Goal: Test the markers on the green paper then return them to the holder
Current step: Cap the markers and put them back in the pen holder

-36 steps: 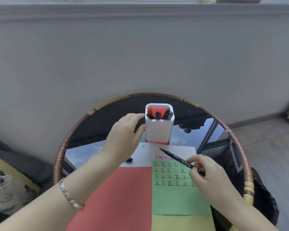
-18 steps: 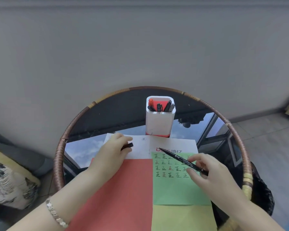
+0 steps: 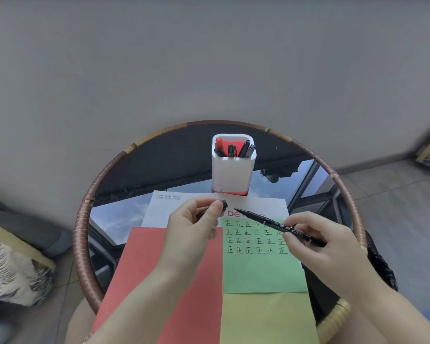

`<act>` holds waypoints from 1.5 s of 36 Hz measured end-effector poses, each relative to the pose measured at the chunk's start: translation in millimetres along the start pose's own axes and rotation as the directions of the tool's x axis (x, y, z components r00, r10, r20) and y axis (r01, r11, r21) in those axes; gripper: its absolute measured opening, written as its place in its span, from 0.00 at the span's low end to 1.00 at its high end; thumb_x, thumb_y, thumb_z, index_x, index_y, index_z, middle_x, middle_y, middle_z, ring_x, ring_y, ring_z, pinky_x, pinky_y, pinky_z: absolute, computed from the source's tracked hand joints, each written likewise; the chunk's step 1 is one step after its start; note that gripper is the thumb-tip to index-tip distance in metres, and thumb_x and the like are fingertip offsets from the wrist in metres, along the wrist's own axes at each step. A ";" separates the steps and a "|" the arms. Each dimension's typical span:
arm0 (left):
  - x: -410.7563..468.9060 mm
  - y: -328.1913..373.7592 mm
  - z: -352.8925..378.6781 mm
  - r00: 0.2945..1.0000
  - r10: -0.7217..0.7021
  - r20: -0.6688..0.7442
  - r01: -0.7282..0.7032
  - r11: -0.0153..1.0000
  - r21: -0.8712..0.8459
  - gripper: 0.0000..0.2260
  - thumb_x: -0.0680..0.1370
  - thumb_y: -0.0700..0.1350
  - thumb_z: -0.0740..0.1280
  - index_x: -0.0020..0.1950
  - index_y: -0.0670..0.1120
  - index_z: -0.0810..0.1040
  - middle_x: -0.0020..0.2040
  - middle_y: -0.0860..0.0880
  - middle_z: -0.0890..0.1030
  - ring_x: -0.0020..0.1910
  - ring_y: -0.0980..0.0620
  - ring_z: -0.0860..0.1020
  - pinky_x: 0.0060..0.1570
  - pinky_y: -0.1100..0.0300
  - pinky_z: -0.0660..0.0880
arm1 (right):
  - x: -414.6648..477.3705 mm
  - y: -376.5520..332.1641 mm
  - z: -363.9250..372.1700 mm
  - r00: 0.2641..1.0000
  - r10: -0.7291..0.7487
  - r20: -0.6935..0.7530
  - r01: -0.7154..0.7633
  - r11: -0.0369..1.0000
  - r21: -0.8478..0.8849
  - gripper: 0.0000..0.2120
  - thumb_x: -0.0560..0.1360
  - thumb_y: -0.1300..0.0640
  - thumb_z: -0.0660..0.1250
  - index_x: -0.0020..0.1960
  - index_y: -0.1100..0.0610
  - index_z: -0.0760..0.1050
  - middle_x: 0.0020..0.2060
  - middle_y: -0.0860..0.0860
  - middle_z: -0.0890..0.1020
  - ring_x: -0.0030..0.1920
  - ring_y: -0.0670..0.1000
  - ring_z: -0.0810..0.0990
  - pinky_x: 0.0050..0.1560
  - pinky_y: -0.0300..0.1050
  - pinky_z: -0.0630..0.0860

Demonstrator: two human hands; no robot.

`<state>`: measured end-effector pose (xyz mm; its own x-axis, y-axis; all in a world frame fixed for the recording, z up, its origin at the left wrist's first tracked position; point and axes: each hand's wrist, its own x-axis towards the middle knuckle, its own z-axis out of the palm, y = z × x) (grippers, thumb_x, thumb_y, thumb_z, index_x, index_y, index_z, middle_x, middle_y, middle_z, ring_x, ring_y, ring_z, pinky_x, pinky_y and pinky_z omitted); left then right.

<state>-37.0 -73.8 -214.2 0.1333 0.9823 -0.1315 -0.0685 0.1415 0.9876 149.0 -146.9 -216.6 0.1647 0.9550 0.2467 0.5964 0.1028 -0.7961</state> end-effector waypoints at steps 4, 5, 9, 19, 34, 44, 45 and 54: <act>-2.8 -1.7 1.0 1.000 -0.007 0.017 0.007 1.000 -0.010 0.02 0.75 0.42 0.67 0.43 0.45 0.79 0.30 0.56 0.78 0.27 0.62 0.72 0.31 0.70 0.72 | -3.1 1.2 -2.1 1.000 -0.004 -0.026 0.004 1.000 0.023 0.09 0.62 0.44 0.63 0.39 0.46 0.77 0.32 0.43 0.80 0.33 0.45 0.78 0.31 0.30 0.71; -3.3 -1.8 1.0 1.000 -0.002 0.025 0.003 1.000 -0.011 0.02 0.75 0.41 0.67 0.43 0.45 0.78 0.29 0.57 0.78 0.27 0.62 0.72 0.30 0.70 0.72 | -3.3 1.7 -2.6 1.000 -0.005 -0.027 0.006 1.000 0.024 0.10 0.62 0.44 0.63 0.39 0.46 0.77 0.33 0.42 0.80 0.33 0.44 0.78 0.32 0.29 0.71; -5.9 -2.1 1.0 0.998 0.007 0.063 -0.007 1.000 0.001 0.03 0.75 0.41 0.66 0.42 0.44 0.78 0.27 0.57 0.76 0.26 0.60 0.71 0.31 0.68 0.71 | -3.7 2.7 -3.7 1.000 -0.015 -0.023 0.015 1.000 0.017 0.10 0.62 0.44 0.63 0.40 0.46 0.78 0.34 0.42 0.80 0.35 0.45 0.79 0.33 0.33 0.74; -10.1 -1.9 3.8 0.993 0.022 0.113 -0.022 1.000 -0.004 0.04 0.75 0.40 0.66 0.41 0.45 0.78 0.27 0.57 0.76 0.27 0.60 0.70 0.30 0.70 0.70 | -5.1 3.7 -6.2 1.000 -0.013 -0.026 0.014 1.000 0.012 0.04 0.64 0.52 0.67 0.39 0.46 0.78 0.34 0.42 0.80 0.36 0.45 0.79 0.35 0.35 0.75; -11.2 12.9 16.2 0.977 -0.059 0.205 0.071 0.996 -0.054 0.01 0.73 0.41 0.69 0.41 0.45 0.80 0.33 0.50 0.83 0.33 0.58 0.80 0.36 0.67 0.76 | -4.0 -4.0 -6.5 0.977 -0.209 -0.037 0.205 0.974 -0.095 0.11 0.68 0.42 0.65 0.46 0.45 0.79 0.33 0.40 0.81 0.36 0.42 0.80 0.34 0.32 0.74; -9.9 19.1 12.1 0.950 -0.065 0.305 0.064 0.998 0.014 0.05 0.71 0.37 0.70 0.36 0.45 0.81 0.32 0.47 0.83 0.34 0.54 0.82 0.33 0.67 0.76 | -7.2 -4.7 -10.6 0.935 -0.352 -0.029 0.342 0.922 -0.180 0.15 0.74 0.42 0.61 0.47 0.50 0.80 0.37 0.33 0.76 0.36 0.39 0.78 0.35 0.31 0.74; -10.8 19.6 12.5 0.945 -0.058 0.320 0.049 0.998 0.037 0.07 0.71 0.35 0.70 0.35 0.45 0.81 0.31 0.47 0.83 0.32 0.54 0.82 0.32 0.68 0.75 | -8.3 -5.0 -11.0 0.936 -0.350 -0.022 0.342 0.924 -0.173 0.17 0.74 0.41 0.60 0.46 0.52 0.81 0.37 0.32 0.76 0.35 0.36 0.77 0.35 0.27 0.72; -12.1 20.5 21.9 0.938 0.119 0.326 -0.097 0.992 -0.082 0.06 0.64 0.33 0.72 0.31 0.44 0.83 0.29 0.44 0.82 0.29 0.50 0.80 0.33 0.64 0.77 | -7.5 -17.7 -10.2 0.997 -0.063 -0.053 0.069 0.990 0.122 0.16 0.63 0.36 0.69 0.44 0.45 0.81 0.33 0.50 0.84 0.30 0.50 0.79 0.31 0.43 0.74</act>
<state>-18.3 -85.5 -190.5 0.4388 0.8983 0.0219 -0.1617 0.0549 0.9853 145.2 -158.7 -198.7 0.1686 0.9304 0.3254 0.5057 0.2017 -0.8388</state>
